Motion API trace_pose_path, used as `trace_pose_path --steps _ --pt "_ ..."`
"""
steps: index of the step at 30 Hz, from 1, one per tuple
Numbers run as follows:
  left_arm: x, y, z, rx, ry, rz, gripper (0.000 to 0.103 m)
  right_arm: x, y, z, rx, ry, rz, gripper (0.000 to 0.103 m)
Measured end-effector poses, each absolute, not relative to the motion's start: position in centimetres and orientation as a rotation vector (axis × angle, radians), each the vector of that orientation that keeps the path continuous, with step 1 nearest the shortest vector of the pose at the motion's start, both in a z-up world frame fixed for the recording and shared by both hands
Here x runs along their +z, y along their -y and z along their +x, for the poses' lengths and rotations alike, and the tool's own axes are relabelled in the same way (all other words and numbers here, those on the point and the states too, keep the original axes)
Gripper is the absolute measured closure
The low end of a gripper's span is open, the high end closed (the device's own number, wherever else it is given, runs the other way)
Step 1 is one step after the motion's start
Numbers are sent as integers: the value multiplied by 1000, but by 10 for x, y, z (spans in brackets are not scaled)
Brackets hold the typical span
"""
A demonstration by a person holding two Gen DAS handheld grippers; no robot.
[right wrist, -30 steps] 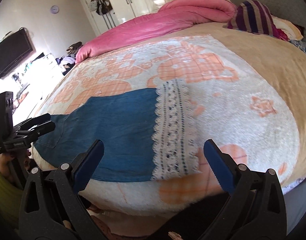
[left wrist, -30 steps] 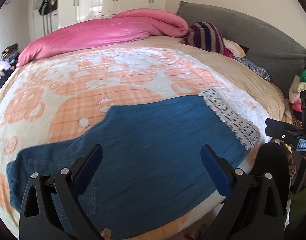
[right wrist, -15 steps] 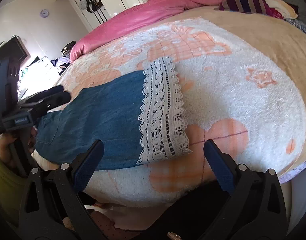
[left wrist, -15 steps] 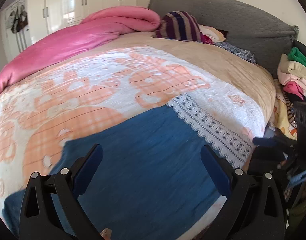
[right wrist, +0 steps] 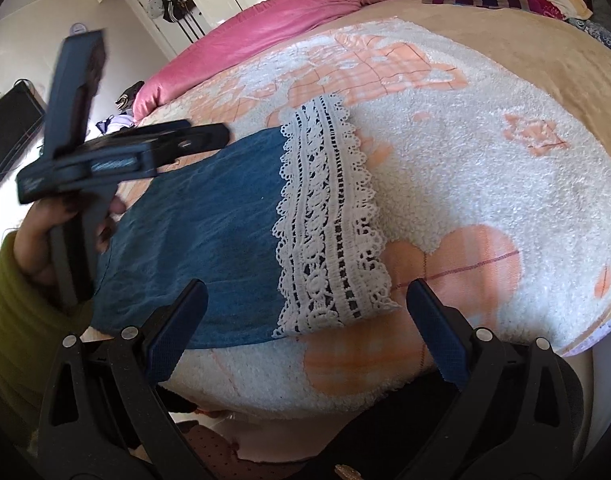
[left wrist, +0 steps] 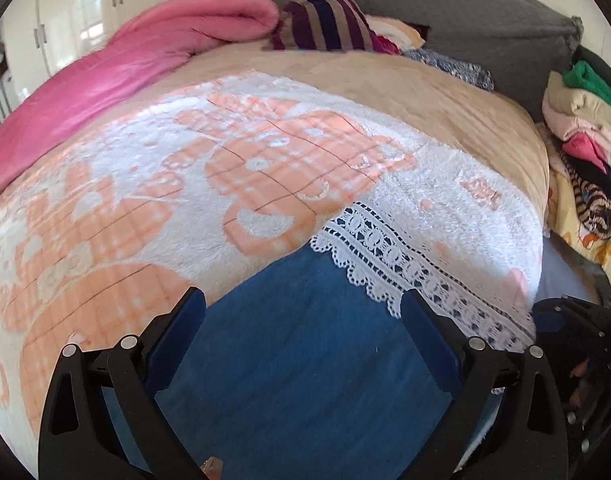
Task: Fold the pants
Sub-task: 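Grasp the lace-trimmed leg end with the right gripper while the left gripper grasps it too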
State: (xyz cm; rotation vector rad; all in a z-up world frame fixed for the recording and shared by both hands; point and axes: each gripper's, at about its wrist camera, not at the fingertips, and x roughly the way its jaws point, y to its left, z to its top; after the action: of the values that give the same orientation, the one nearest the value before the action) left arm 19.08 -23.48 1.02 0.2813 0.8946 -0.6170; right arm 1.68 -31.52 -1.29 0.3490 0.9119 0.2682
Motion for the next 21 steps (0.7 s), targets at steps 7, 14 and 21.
trace_pose_path --steps 7,14,21 --pt "-10 252 225 -606 -944 334 5 -19 319 22 263 -928 387 9" --pt "-21 268 235 -718 -998 314 28 -21 318 26 279 -921 399 16" --pt "-33 277 241 -782 -1028 293 40 -22 312 31 319 -930 393 39"
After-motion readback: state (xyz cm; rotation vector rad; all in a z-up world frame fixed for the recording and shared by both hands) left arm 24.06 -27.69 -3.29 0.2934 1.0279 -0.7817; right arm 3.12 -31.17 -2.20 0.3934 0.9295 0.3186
